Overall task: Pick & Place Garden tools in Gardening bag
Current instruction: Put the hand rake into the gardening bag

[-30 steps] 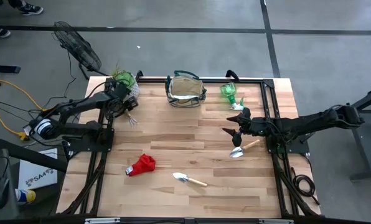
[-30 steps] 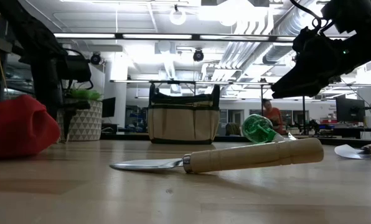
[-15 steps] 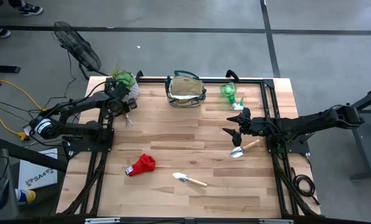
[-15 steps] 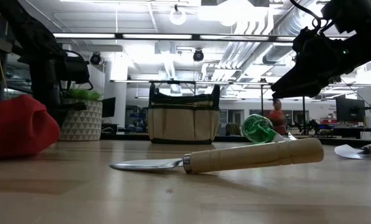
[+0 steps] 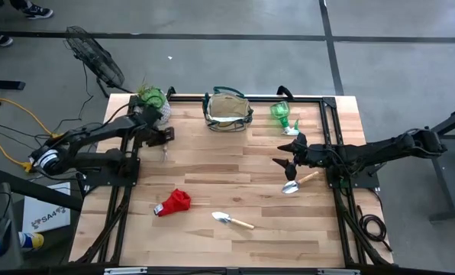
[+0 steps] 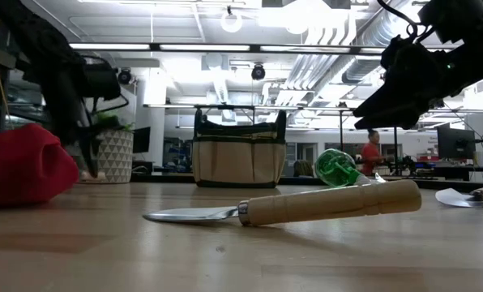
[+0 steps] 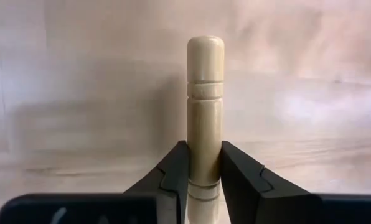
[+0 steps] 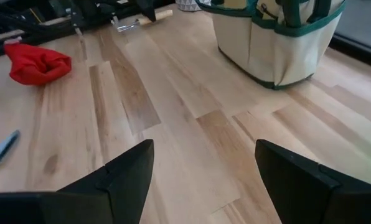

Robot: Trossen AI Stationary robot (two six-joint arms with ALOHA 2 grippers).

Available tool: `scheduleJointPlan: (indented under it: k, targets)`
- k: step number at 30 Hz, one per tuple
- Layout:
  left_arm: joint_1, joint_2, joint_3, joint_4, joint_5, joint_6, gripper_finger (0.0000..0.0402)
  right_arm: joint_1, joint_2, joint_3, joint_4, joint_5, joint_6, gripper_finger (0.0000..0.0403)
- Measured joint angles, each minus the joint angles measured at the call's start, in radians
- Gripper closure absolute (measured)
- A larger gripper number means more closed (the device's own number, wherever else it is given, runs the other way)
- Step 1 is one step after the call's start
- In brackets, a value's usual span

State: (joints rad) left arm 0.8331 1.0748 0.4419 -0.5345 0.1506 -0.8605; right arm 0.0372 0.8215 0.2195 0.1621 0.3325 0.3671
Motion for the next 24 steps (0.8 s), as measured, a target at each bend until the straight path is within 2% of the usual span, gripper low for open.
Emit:
scheduleJointPlan:
  k: [2,5,10,13,18,24]
  targets:
    - [-0.042,-0.024,0.0,0.024,0.009,0.019,0.0334,0.0,0.0,0.0,0.002,-0.007,0.017,0.0131]
    - [-0.106,-0.061,0.0,0.098,0.076,0.069,0.0334,0.0,0.0,0.0,0.013,-0.032,0.032,0.0131]
    - [-0.199,-0.085,0.001,0.351,0.198,0.176,0.0335,0.0,0.0,0.0,0.063,-0.101,0.031,0.0131]
    - [-0.247,-0.086,0.003,0.53,0.29,0.231,0.0335,0.0,0.0,0.0,0.102,-0.106,0.029,0.0131]
    - [-0.309,-0.087,0.004,0.716,0.373,0.237,0.0335,0.0,0.0,0.0,0.186,-0.134,0.032,0.0131]
    - [-0.343,-0.081,0.004,0.837,0.471,0.238,0.0335,0.0,0.0,0.0,0.295,-0.129,0.032,0.0131]
